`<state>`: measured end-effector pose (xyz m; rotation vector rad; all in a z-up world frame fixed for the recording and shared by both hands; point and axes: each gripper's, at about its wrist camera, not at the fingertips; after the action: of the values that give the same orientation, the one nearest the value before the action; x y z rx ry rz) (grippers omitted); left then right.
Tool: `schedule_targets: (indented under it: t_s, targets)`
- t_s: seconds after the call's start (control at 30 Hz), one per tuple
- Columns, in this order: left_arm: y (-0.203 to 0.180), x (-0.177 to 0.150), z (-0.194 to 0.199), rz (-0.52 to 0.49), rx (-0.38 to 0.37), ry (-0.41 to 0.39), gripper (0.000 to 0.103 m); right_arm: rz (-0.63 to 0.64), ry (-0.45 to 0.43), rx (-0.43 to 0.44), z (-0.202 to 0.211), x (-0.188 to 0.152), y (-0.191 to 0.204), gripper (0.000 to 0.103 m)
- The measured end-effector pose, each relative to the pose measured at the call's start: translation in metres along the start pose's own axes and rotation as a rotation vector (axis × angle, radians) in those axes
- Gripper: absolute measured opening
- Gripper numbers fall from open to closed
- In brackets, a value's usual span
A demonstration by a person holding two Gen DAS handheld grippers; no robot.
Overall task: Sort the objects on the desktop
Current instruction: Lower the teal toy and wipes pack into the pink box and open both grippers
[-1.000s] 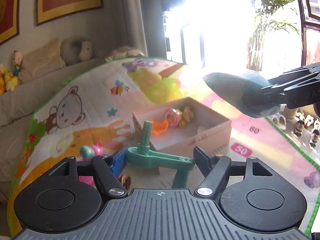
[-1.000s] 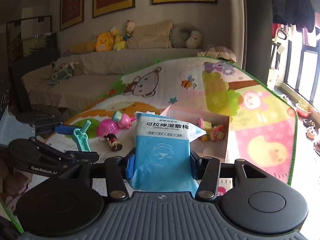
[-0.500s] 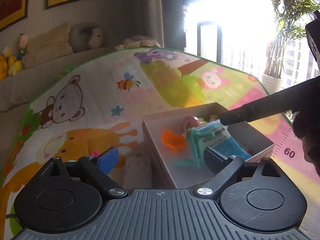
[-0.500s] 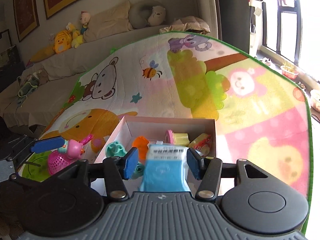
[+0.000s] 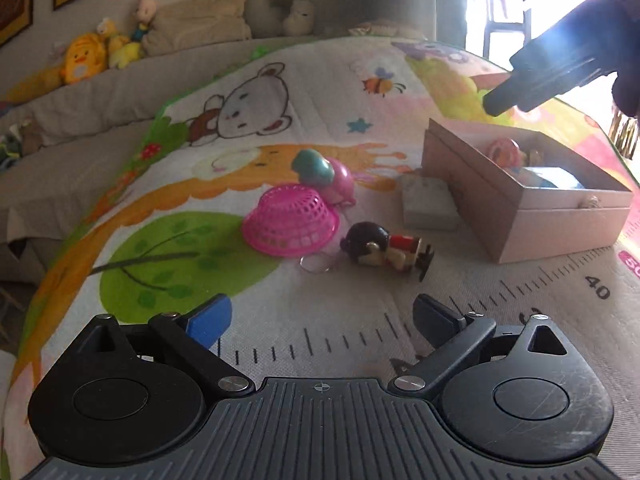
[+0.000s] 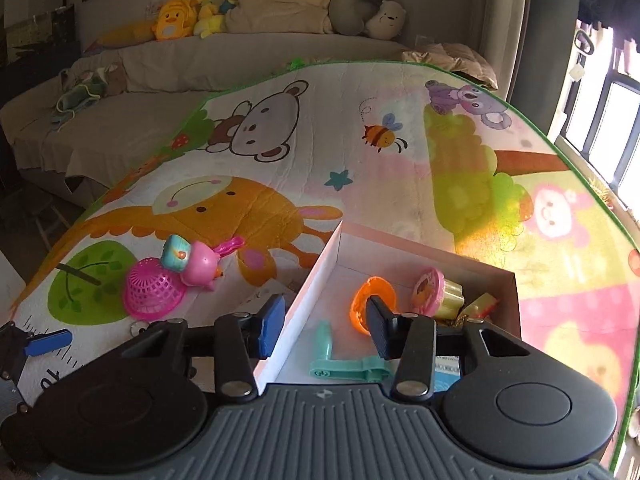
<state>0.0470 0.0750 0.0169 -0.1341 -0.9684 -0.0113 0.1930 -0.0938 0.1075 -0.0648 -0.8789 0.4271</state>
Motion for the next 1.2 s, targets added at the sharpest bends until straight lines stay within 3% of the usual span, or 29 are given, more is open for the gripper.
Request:
schedule_targets:
  t_s: [0.13,0.23,0.37,0.47,0.57,0.73,0.9,1.0,1.1,1.2]
  targets:
    - [0.001,-0.001,-0.002,0.027,-0.034,-0.007,0.102,-0.037,0.144,0.065,-0.046,0.037,0.030,0.031]
    - [0.002,-0.001,0.001,0.047,-0.035,-0.028,0.102,-0.008,0.206,-0.011,-0.087,0.049,0.058,0.026]
    - [0.000,-0.003,0.005,0.037,-0.037,-0.044,0.102,0.119,0.225,-0.169,-0.132,0.045,0.090,0.024]
    - [0.004,-0.002,0.005,0.051,-0.042,-0.042,0.102,0.161,0.271,-0.185,-0.145,0.037,0.096,0.024]
    - [0.014,-0.001,0.005,0.105,-0.036,-0.039,0.102,0.190,0.270,-0.131,-0.128,0.027,0.096,0.024]
    - [0.028,-0.001,0.004,0.183,-0.033,-0.032,0.102,0.204,0.305,0.062,-0.074,-0.004,0.096,0.024]
    - [0.031,-0.002,0.002,0.209,-0.030,-0.024,0.102,0.248,0.233,0.189,-0.004,-0.056,0.084,0.025]
    - [0.029,-0.001,0.001,0.205,-0.023,-0.012,0.102,0.308,0.130,0.174,0.032,-0.088,0.078,0.045]
    - [0.024,0.000,-0.002,0.175,-0.011,0.001,0.102,0.326,0.054,0.094,0.047,-0.111,0.069,0.052]
    - [0.019,0.001,-0.004,0.150,0.007,0.010,0.103,0.183,0.085,0.187,0.044,-0.114,0.053,0.070]
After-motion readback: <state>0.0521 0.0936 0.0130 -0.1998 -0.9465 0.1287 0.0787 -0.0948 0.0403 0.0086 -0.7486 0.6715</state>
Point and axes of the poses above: each gripper's, at about its wrist camera, not at the fingertips, and z roughly against the way its jaws point, y to its left, x to its top, and after that the axes turned 12 degrees about -x, right-handed
